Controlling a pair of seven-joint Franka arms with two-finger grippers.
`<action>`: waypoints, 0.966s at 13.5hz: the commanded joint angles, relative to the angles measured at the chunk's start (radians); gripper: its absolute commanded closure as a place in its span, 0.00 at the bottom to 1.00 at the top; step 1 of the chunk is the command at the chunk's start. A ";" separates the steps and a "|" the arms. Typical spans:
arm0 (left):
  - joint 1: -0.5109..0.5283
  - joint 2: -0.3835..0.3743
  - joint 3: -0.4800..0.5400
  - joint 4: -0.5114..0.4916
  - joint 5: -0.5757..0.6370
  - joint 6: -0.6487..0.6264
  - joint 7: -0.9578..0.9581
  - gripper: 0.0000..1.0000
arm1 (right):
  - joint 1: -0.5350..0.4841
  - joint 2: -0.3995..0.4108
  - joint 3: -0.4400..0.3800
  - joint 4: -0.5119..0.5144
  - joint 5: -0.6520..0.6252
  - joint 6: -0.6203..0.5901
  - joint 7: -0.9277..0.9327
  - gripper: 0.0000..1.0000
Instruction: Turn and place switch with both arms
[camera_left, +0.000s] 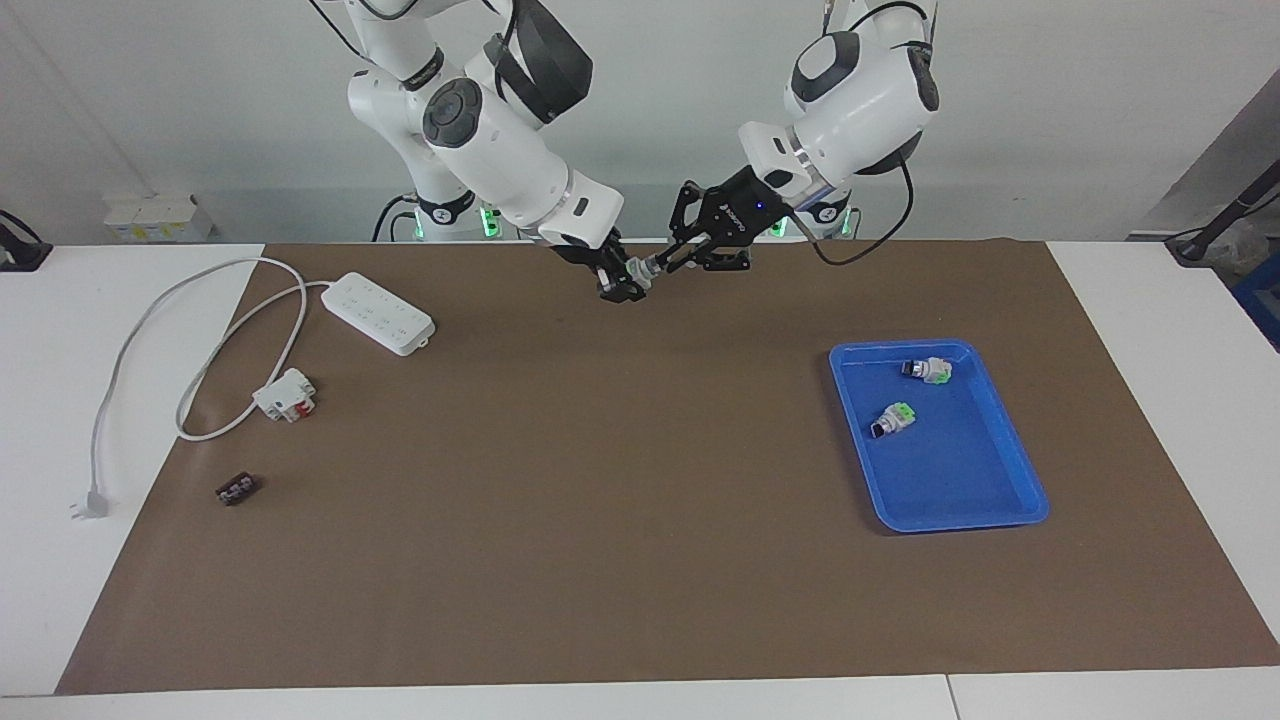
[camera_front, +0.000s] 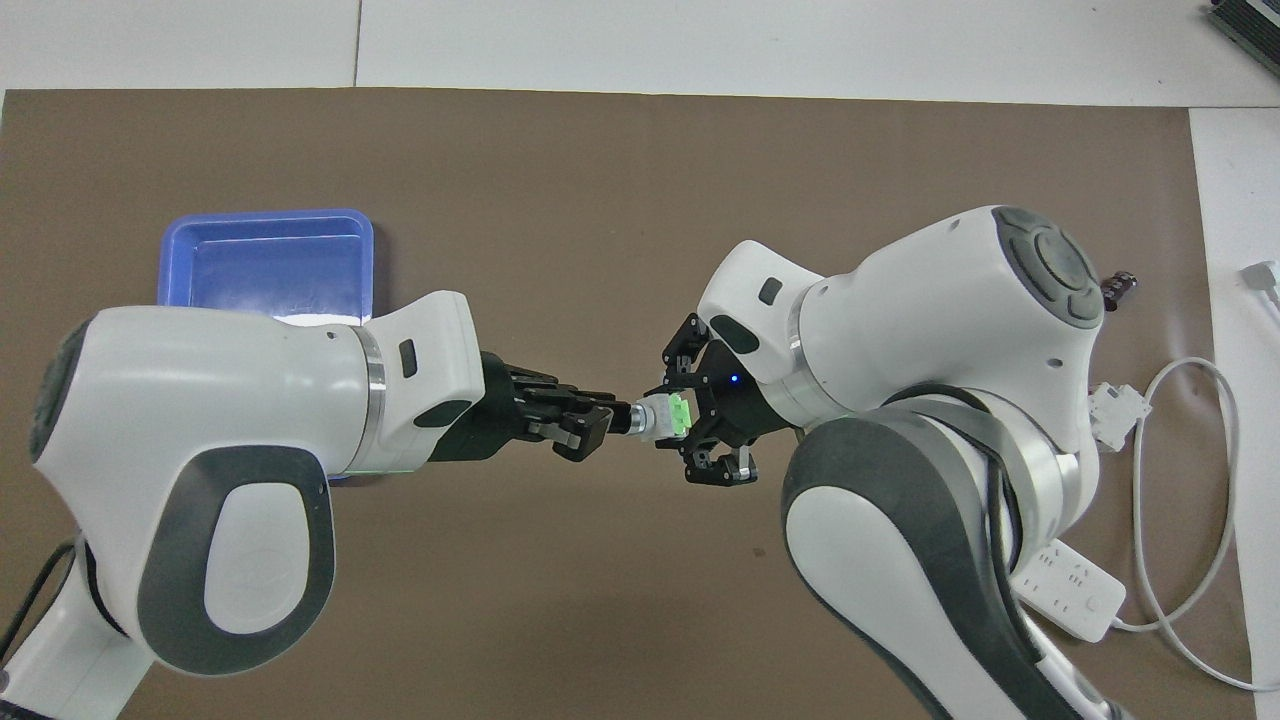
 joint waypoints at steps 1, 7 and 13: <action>-0.021 0.010 0.007 0.005 0.019 0.014 -0.007 1.00 | -0.008 -0.037 0.003 -0.021 0.032 0.003 0.008 1.00; -0.019 0.006 0.007 -0.003 0.019 0.002 -0.012 1.00 | -0.008 -0.040 0.003 -0.022 0.032 0.003 0.010 1.00; -0.007 -0.002 0.008 -0.017 0.018 -0.003 -0.188 1.00 | -0.008 -0.042 0.003 -0.022 0.032 0.003 0.020 1.00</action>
